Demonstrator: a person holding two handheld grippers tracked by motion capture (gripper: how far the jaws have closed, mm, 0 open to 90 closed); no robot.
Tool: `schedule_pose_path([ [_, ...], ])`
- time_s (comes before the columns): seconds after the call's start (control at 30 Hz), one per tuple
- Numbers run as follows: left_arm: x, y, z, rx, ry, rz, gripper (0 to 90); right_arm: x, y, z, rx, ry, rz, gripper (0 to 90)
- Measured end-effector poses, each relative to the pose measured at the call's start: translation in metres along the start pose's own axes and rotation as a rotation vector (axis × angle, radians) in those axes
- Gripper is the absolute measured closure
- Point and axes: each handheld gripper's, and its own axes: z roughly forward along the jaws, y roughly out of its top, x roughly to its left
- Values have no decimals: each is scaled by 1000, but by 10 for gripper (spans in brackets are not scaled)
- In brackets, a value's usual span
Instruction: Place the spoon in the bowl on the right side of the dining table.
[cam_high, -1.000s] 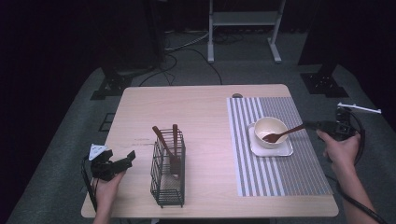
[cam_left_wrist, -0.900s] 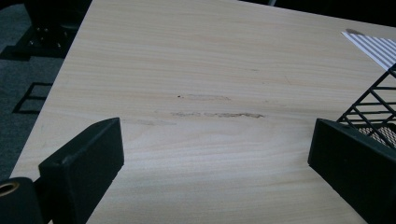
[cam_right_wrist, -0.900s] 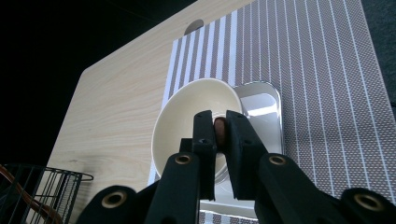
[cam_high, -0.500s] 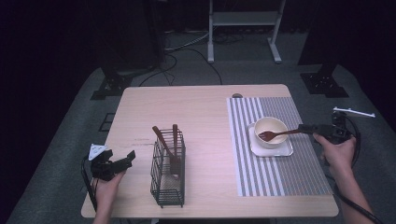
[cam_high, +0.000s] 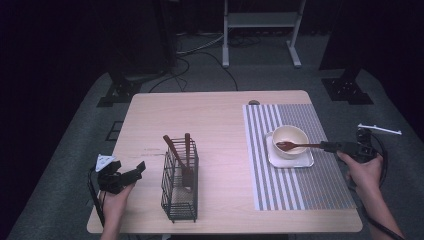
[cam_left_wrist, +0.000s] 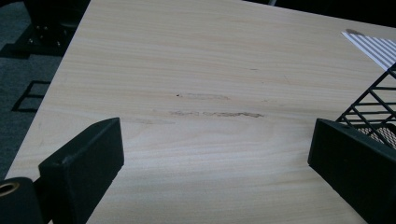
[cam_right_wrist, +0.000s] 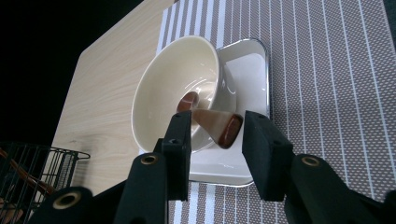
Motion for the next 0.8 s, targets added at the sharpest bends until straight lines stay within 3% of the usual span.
schedule_pose_path([
  [0.8,0,0,-1,-1,-1,2,26,7,-27,9,59,32,-53,559],
])
